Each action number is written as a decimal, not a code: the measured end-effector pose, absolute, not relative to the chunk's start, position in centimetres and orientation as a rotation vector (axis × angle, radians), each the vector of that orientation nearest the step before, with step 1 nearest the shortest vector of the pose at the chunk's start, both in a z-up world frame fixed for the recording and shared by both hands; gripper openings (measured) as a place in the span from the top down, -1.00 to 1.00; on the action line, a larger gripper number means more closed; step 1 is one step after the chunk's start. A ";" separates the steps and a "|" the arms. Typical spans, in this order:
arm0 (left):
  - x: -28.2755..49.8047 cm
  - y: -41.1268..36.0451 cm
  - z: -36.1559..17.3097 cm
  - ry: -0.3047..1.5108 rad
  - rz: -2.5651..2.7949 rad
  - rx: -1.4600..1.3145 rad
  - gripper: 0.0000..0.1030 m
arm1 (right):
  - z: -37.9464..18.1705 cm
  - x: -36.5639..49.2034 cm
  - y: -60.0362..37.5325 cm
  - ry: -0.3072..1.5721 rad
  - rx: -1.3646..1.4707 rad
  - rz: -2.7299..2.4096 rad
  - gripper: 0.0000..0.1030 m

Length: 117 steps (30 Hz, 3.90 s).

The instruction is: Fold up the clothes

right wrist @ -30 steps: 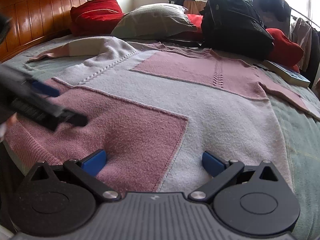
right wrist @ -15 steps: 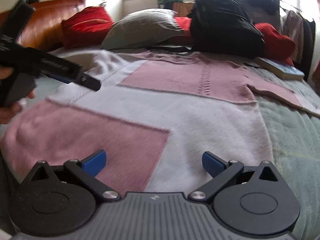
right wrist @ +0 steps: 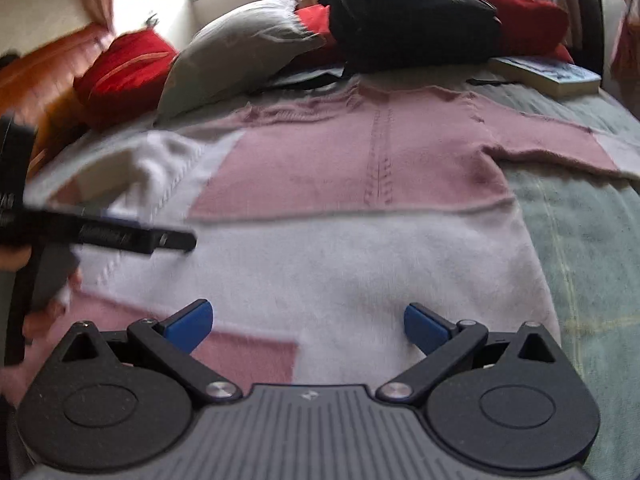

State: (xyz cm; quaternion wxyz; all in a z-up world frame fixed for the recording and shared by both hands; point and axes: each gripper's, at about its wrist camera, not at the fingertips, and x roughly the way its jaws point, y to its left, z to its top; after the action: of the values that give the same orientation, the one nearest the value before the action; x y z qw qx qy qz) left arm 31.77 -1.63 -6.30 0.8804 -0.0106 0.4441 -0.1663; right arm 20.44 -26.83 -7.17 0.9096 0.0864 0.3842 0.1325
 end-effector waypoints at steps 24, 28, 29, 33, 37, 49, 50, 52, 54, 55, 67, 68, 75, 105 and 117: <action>53.9 -1.5 -9.1 0.964 -0.119 -0.381 -0.98 | -8.4 31.1 -31.0 0.720 0.423 0.320 -1.00; 55.1 -1.8 -9.0 0.912 -0.073 -0.379 -0.99 | -8.8 31.3 -30.7 0.731 0.411 0.307 -1.00; 55.3 -1.9 -8.9 0.907 -0.066 -0.377 -0.99 | -8.8 31.3 -30.6 0.732 0.406 0.304 -1.00; 54.6 -2.6 -7.2 0.930 -0.094 -0.359 -0.99 | -8.9 31.3 -30.4 0.746 0.381 0.301 -1.00; 53.4 -4.4 -5.4 0.944 -0.258 -0.391 -0.99 | -8.5 31.2 -29.6 0.802 0.302 0.300 -1.00; 57.4 -8.2 -9.0 0.971 -0.238 -0.367 -0.98 | -8.4 30.6 -27.7 0.842 0.136 0.300 -1.00; 57.5 -8.3 -9.0 0.967 -0.240 -0.373 -0.98 | -8.4 30.7 -27.6 0.840 0.131 0.300 -1.00; 57.2 -8.5 -8.7 0.981 -0.277 -0.385 -0.98 | -8.4 30.7 -27.5 0.836 0.131 0.299 -1.00; 56.8 -8.8 -8.3 0.994 -0.314 -0.396 -0.98 | -8.3 30.6 -27.7 0.830 0.149 0.302 -1.00; 56.7 -8.9 -8.1 1.000 -0.333 -0.402 -0.99 | -8.3 30.6 -27.9 0.829 0.159 0.302 -1.00; 55.9 -11.9 -9.4 1.028 -0.441 -0.346 -0.98 | -8.3 30.6 -27.9 0.828 0.167 0.303 -1.00; 56.2 -12.0 -9.5 1.009 -0.428 -0.357 -0.98 | -8.4 30.7 -27.9 0.828 0.170 0.304 -1.00; 56.3 -11.5 -7.8 0.997 -0.348 -0.374 -0.98 | -8.1 30.5 -28.2 0.819 0.191 0.316 -1.00; 36.0 -0.2 -9.0 0.832 -0.312 -0.070 -0.98 | -6.3 19.4 -26.1 0.981 0.286 0.321 -1.00; 31.0 13.6 -5.2 0.797 -0.164 -0.174 -0.98 | -5.3 18.3 -22.9 0.998 0.286 0.349 -1.00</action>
State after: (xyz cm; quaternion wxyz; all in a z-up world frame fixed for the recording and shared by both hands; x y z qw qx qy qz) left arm 30.96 13.56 -5.23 0.9147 -0.0845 0.3870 -0.0798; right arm 18.26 -22.87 -5.31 0.8538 0.1359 0.4743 0.1659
